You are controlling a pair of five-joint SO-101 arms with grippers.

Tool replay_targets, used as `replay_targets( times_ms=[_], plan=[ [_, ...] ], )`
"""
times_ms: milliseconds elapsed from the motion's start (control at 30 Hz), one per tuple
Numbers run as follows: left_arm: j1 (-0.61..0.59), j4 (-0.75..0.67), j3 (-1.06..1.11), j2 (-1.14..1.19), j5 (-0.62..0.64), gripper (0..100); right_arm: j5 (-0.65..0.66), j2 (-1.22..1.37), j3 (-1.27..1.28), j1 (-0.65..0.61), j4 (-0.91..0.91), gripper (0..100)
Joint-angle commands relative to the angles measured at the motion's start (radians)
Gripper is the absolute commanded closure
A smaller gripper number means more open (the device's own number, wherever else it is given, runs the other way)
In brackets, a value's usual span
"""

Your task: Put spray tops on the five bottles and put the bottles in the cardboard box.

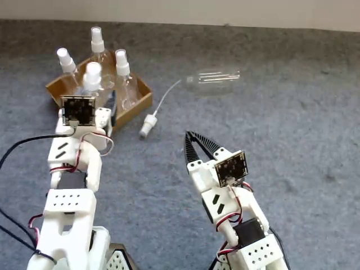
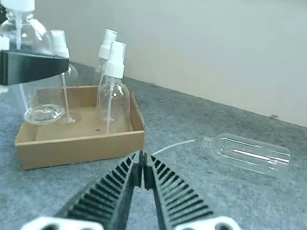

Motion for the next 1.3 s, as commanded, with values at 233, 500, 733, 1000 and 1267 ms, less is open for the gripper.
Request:
replay_targets(
  times_ms=[233, 500, 733, 1000, 1267],
  plan=[
    [-0.035, -0.121, -0.031, 0.015, -0.003, 91, 0.006, -0.005, 0.177, 0.004, 0.008, 99.5],
    [-0.035, -0.138, -0.168, 0.24, -0.003, 91, 0.006, -0.005, 0.177, 0.005, 0.01, 99.5],
    [-0.035, -0.364, -0.182, 0.42, -0.002, 91, 0.006, -0.005, 0.177, 0.007, 0.01, 99.5],
    [-0.035, -0.488, -0.232, 0.619, -0.003, 91, 0.006, -0.005, 0.177, 0.007, 0.01, 99.5],
    [-0.036, -0.489, -0.337, 0.768, -0.003, 91, 0.006, -0.005, 0.177, 0.007, 0.01, 99.5]
  ],
)
